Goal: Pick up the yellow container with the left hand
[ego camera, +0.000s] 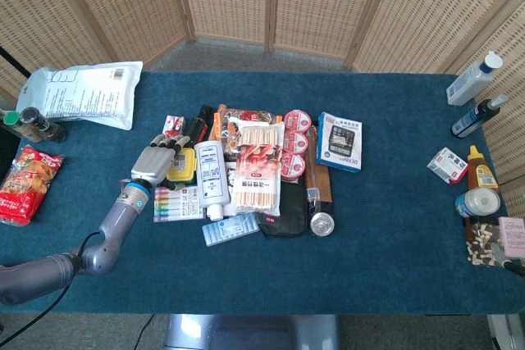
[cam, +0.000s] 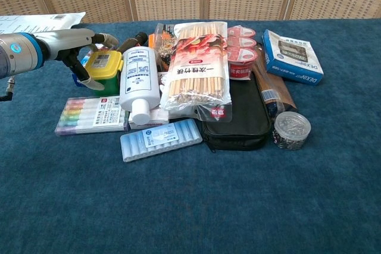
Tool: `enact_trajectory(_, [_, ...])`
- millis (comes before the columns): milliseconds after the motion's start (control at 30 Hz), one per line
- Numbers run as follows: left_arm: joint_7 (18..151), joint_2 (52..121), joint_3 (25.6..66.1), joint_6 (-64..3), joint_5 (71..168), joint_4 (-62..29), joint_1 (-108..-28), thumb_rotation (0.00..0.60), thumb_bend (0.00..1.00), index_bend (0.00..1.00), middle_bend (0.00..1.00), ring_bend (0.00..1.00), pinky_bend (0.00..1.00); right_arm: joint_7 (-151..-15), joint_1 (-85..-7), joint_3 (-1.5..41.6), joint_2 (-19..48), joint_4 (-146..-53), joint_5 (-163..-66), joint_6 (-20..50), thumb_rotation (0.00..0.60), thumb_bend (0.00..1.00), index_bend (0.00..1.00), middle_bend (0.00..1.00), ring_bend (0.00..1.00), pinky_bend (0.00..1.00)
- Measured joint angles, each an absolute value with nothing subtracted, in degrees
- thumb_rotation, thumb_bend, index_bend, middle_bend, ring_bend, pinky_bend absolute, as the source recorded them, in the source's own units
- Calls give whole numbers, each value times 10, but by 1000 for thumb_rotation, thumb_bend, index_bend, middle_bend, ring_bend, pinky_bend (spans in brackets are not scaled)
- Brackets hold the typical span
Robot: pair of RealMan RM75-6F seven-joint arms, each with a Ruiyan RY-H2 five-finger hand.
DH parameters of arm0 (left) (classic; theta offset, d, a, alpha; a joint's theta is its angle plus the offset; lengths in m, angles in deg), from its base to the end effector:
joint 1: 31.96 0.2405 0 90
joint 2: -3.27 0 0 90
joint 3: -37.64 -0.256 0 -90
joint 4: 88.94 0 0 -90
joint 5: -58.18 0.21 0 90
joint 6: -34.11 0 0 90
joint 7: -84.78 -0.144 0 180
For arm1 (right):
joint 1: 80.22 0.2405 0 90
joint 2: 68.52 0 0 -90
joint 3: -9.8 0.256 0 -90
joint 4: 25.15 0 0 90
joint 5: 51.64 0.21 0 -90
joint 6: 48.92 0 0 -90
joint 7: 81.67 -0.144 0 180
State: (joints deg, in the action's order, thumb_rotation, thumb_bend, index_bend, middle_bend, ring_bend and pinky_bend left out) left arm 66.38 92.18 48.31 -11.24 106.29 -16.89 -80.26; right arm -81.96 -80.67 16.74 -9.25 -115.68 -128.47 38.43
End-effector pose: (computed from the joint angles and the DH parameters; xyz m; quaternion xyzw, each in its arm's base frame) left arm -0.1866 0.3986 -0.0076 -0.7113 -0.4418 -0.2939 0.4609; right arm -0.3492 -0.1625 0.2165 0.5199 -0.3765 0.3375 0.6885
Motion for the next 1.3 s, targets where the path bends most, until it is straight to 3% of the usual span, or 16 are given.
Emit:
enact_trajectory(133, [676, 934, 486, -119, 1071, -185, -800, 600, 227, 399, 436, 634, 86, -821, -809, 170, -93, -1157, -1282, 387, 497, 263, 0, 107, 0, 0])
enact_trajectory(300, [693, 939, 490, -128, 1078, -194, -793, 600, 284, 473, 517, 713, 188, -820, -810, 172, -95, -1161, -1283, 391, 497, 264, 0, 107, 0, 0])
enact_trajectory(767, [754, 853, 512, -174, 1129, -95, -756, 600, 275, 467, 515, 719, 200, -814, -807, 173, -93, -1167, -1291, 388, 499, 265, 0, 107, 0, 0])
enact_trajectory(1300, [877, 601, 587, -264, 1186, 163, -670, 600, 261, 452, 501, 700, 185, -816, -787, 170, -66, -1149, -1294, 355, 492, 264, 0, 108, 0, 0])
